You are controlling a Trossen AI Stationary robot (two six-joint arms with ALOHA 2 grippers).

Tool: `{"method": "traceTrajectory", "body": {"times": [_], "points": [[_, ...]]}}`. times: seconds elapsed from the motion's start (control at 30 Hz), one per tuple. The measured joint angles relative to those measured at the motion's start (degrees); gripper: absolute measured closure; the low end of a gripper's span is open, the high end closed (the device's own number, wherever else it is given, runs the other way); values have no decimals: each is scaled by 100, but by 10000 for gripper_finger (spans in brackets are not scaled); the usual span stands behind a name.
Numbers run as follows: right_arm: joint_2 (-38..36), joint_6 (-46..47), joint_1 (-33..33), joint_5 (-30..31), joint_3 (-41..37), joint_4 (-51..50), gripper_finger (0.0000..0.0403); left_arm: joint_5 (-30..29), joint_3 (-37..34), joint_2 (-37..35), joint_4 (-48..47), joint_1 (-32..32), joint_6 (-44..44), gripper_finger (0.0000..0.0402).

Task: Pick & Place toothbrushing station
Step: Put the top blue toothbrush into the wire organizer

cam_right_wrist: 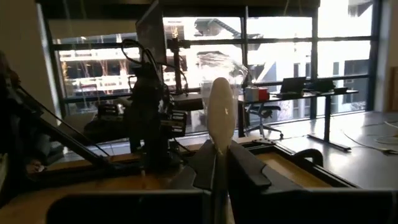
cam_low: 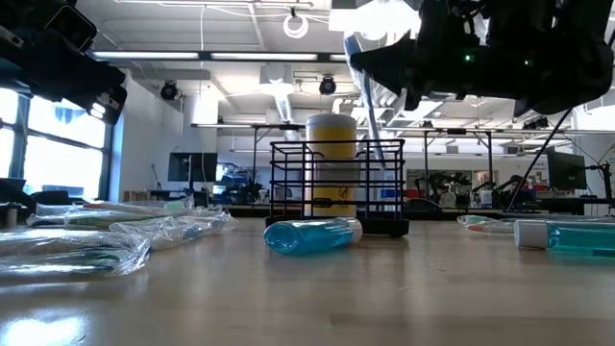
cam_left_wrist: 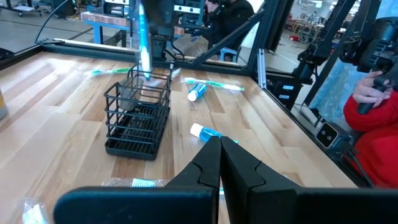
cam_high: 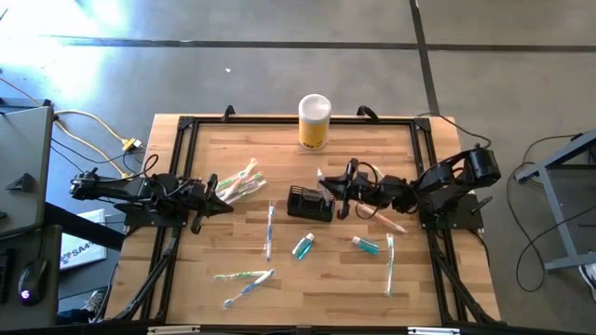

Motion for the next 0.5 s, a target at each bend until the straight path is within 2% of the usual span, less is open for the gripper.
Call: {"method": "traceTrajectory", "body": {"times": [0.23, 0.5], "points": [[0, 5, -1, 410, 0, -483, 393, 0, 0, -1, 0, -1, 0, 402], [-1, 123, 15, 390, 0, -565, 388, 1, 0, 0, -4, 0, 0, 402]]}}
